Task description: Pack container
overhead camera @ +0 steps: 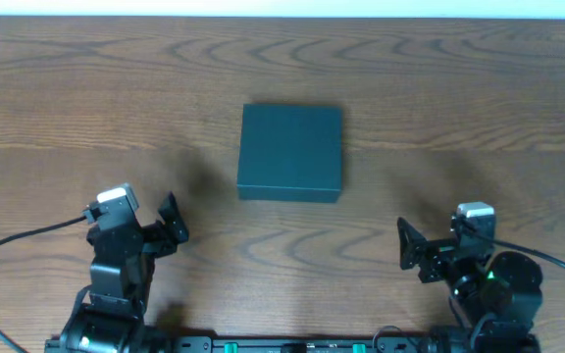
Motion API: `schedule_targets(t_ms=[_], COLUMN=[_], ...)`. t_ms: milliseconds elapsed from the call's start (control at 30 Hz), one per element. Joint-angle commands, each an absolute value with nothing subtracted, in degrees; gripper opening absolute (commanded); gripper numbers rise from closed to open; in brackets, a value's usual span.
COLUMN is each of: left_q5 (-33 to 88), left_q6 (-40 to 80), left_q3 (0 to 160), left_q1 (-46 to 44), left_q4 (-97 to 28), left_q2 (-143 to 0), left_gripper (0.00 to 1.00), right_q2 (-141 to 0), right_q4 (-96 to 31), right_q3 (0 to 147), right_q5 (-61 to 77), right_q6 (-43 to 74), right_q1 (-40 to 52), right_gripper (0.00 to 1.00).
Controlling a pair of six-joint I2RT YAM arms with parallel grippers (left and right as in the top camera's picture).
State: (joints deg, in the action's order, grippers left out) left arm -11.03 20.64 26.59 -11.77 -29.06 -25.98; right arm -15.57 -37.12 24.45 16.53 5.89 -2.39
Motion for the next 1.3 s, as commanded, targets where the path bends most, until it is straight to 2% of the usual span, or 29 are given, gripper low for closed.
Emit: schedule_targets(t_ms=[0, 300, 1033, 1267], left_q5=[-12.7, -12.1, -12.0, -12.0], left_q6=[21.5, 26.6, 26.6, 26.6], left_q3=[25.2, 22.2, 22.2, 21.4], left_q1=[-11.6, -11.6, -11.6, -11.6], left_q4=[-30.9, -40.4, -40.7, -40.7], left_q2=[-25.7, -25.7, -25.7, -20.8], left_gripper=[0.95, 0.96, 0.96, 0.95], right_q2=[-14.5, -14.5, -14.5, -9.1], right_q4=[-38.7, -46.2, -49.6, -49.8], right_q3=[22.7, 20.2, 20.2, 19.7], right_q5=[16.9, 16.5, 16.9, 16.9], right_q6=[7.2, 9.8, 10.9, 10.9], right_q1=[-3.1, -3.1, -3.1, -2.9], right_gripper=[0.99, 0.99, 0.99, 0.99])
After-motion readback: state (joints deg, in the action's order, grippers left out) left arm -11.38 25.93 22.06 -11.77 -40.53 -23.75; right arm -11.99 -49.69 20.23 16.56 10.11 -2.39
